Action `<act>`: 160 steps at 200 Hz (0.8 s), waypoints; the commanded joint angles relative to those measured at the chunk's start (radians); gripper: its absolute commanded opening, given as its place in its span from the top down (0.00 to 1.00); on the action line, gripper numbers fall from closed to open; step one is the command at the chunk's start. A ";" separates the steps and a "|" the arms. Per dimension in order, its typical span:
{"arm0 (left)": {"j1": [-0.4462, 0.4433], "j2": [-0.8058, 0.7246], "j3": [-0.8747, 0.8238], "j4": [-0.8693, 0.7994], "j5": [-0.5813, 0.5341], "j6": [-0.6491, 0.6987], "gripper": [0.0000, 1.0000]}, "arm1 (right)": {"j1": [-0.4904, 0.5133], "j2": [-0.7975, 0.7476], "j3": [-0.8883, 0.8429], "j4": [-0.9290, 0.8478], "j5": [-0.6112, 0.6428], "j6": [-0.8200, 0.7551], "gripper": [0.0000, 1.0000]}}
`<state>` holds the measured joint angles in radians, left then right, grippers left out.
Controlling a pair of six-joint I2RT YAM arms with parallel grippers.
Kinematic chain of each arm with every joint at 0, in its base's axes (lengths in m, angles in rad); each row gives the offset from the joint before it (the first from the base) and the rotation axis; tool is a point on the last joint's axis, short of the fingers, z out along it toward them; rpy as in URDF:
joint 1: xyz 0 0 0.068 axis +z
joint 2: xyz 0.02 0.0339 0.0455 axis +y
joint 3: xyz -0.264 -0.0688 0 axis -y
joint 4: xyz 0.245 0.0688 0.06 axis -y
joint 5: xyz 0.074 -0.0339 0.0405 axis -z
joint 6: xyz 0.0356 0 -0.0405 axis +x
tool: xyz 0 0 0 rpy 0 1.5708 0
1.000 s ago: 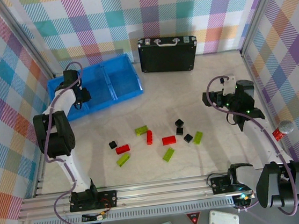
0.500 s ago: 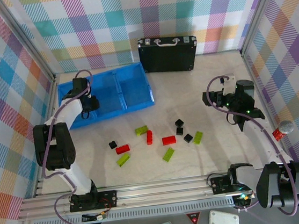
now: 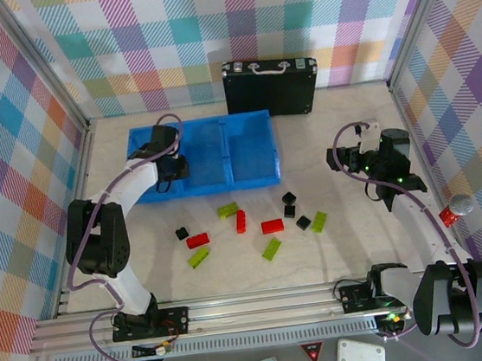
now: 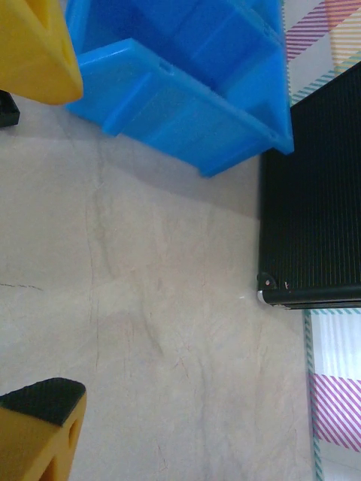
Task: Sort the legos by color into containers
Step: Move the container to the top-center of the table.
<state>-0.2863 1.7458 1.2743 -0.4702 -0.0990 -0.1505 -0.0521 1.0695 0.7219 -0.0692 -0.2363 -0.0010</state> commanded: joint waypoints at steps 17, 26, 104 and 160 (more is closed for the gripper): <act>-0.110 0.025 0.075 0.128 0.002 -0.175 0.98 | 0.004 -0.013 0.014 0.014 -0.019 -0.001 0.06; -0.133 0.038 0.081 0.139 -0.015 -0.200 0.98 | 0.004 -0.012 0.014 0.013 -0.019 0.000 0.05; -0.269 0.163 0.212 0.137 -0.097 -0.279 0.99 | 0.003 -0.004 0.004 0.024 -0.031 0.007 0.06; -0.321 0.222 0.248 0.172 -0.094 -0.374 0.91 | 0.004 0.003 0.006 0.030 -0.035 0.010 0.06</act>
<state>-0.5823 1.9446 1.4731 -0.4358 -0.2634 -0.3969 -0.0521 1.0698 0.7219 -0.0685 -0.2474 -0.0002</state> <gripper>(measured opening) 0.262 0.943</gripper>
